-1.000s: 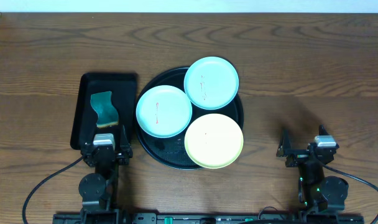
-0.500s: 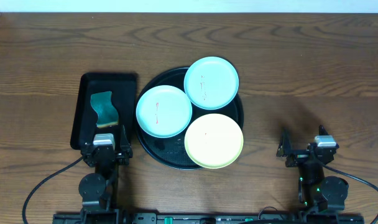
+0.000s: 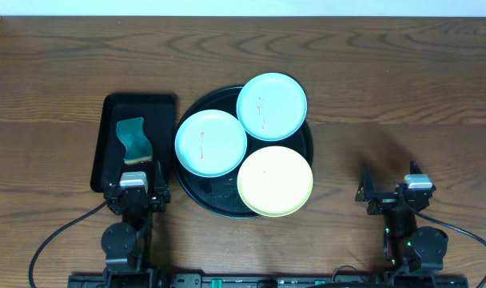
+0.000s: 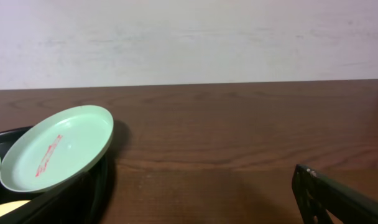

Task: Clean dirty plates on tray and stack at the side

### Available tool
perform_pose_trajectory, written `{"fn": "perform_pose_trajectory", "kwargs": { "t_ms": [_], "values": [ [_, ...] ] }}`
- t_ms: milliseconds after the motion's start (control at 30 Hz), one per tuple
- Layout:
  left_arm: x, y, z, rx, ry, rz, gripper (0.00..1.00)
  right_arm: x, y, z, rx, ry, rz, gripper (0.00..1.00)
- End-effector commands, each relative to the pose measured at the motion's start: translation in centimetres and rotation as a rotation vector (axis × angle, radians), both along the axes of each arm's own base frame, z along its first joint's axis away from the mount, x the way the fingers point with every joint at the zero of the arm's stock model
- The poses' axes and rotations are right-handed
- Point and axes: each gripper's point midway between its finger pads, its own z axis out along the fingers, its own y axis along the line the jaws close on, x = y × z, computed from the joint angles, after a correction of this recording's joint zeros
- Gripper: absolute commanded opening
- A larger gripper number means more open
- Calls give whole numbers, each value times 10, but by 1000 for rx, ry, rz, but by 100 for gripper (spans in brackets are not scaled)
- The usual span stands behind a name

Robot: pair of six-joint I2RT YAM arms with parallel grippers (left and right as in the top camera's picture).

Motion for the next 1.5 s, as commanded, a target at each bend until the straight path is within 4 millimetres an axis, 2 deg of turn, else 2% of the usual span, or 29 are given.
{"fn": "perform_pose_trajectory", "kwargs": {
  "t_ms": [0, 233, 433, 667, 933, 1067, 1233, 1467],
  "values": [
    [-2, 6, -15, 25, 52, 35, 75, 0, 1, -1, 9, 1, 2, 99],
    [-2, 7, -15, 26, 52, 39, 75, 0, 2, 0, 10, -1, 3, 99],
    [-2, 7, -12, 25, 47, 39, 75, 0, 1, 11, 1, -47, 1, 99],
    [-6, 7, 25, 25, -25, 40, 75, -1, -1, 31, -1, -93, -12, 99],
    [-10, 7, 67, 24, 16, 40, 75, 0, -1, 74, -4, -114, -11, 99],
    [-4, 7, 91, 24, 65, 40, 75, 10, -1, 97, -3, -85, -11, 99],
    [11, 7, 116, 12, 159, 40, 75, 33, 4, 126, -1, -25, 20, 99],
    [36, 8, 140, -18, 361, 47, 75, 72, 14, 140, 12, 159, 79, 99]
  ]
}}
